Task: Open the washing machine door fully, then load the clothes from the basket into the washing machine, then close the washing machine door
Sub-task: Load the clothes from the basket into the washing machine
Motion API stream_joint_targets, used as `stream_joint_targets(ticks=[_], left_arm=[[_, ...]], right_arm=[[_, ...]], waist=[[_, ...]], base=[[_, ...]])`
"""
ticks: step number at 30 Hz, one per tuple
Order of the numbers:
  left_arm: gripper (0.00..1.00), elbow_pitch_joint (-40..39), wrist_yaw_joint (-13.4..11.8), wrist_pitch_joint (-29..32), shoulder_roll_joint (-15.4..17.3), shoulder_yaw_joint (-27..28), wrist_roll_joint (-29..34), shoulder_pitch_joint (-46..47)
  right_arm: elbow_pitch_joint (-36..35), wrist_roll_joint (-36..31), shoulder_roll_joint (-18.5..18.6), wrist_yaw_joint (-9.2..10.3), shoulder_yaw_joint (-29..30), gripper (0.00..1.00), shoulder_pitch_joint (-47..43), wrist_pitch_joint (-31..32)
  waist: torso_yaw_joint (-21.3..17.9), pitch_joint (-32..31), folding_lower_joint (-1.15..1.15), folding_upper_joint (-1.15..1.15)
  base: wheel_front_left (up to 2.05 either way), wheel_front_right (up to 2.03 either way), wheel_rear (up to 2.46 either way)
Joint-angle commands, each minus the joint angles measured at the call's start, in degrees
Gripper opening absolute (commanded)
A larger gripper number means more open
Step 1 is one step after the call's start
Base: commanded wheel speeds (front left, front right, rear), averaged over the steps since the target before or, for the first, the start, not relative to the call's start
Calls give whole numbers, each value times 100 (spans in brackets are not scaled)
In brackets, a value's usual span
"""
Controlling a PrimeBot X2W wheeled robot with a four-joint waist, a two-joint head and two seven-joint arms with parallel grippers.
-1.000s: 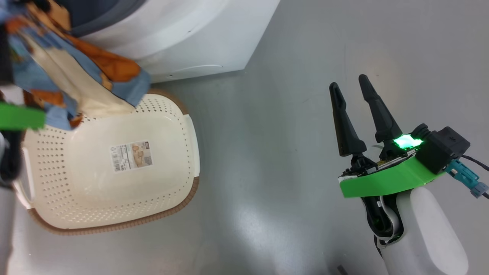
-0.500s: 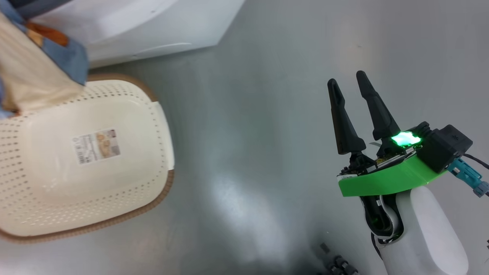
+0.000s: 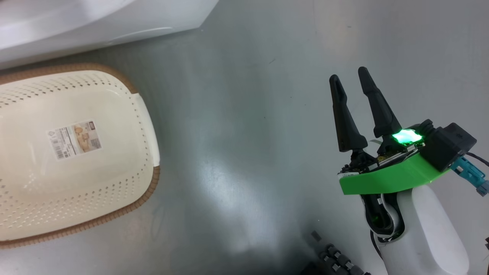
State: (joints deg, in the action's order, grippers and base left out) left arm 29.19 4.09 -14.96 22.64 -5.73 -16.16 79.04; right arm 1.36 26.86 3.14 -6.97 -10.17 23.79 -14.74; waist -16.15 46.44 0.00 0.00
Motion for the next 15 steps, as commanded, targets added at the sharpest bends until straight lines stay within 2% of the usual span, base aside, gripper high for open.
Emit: stream_joint_targets(ticks=[1,2,9,15], left_arm=[[48,144,66,-3,100,109,90,-311],[99,268,94,-3,53,139,106,-353],[100,1254,242,-3,-150,110,158,-460],[100,1427,298,-3,-245,110,135,-538]], right_arm=[[-93,-25,-26,-52,-94,100,-122,-26],[-84,-40,-26,-52,-99,100,-127,-26],[-35,-125,-26,-52,-78,100,-131,-26],[-14,-147,-26,-52,-94,100,-115,-26]], waist=[[79,-80,0,0],[102,-99,0,0],[253,-228,0,0],[329,-298,0,0]], base=[[0,0,0],[0,0,0],[0,0,0],[0,0,0]])
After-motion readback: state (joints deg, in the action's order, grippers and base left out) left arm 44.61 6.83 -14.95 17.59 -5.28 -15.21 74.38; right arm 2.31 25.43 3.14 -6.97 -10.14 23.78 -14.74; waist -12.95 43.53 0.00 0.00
